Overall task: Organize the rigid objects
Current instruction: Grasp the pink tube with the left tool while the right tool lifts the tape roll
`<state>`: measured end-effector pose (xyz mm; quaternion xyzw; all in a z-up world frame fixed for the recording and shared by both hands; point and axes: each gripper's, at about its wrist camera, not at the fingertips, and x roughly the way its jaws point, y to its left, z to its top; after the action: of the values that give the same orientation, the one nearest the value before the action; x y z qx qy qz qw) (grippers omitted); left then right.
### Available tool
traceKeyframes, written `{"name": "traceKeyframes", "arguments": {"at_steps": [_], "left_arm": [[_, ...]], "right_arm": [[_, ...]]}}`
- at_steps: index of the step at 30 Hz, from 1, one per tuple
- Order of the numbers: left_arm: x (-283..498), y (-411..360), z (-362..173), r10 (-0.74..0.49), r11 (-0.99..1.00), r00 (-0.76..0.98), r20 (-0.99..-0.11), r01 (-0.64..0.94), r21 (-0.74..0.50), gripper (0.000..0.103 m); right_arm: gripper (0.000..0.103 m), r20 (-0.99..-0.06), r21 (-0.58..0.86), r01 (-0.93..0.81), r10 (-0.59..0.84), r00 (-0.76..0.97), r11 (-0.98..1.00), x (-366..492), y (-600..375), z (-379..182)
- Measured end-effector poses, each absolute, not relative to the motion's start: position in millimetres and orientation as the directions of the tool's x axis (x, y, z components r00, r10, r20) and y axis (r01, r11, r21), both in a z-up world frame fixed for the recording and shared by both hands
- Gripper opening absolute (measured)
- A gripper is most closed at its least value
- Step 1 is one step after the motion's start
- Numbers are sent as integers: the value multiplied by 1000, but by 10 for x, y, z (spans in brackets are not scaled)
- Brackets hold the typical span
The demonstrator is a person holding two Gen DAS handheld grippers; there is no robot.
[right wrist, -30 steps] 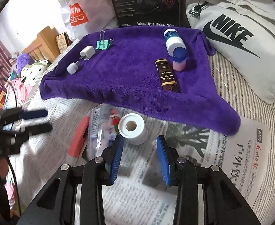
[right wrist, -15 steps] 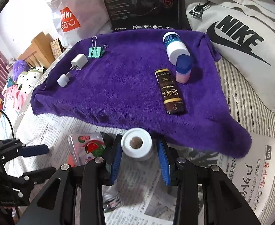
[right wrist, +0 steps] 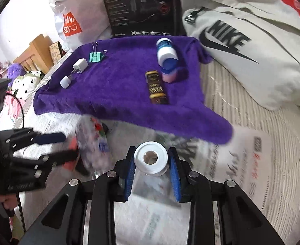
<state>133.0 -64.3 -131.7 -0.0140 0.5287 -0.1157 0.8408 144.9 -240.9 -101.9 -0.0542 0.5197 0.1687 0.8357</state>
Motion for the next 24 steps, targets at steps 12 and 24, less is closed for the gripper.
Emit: {"name": "traceKeyframes", "arguments": {"at_steps": [12, 24], "left_arm": [[1204, -442, -1348, -113, 981, 454, -884, 195, -25, 49], [1139, -448, -1323, -154, 972, 465, -872, 230, -49, 17]], "right_arm": [[31, -890, 138, -294, 248, 382, 946, 1197, -2545, -1070], [31, -897, 141, -276, 241, 371, 951, 1154, -2590, -1125]]}}
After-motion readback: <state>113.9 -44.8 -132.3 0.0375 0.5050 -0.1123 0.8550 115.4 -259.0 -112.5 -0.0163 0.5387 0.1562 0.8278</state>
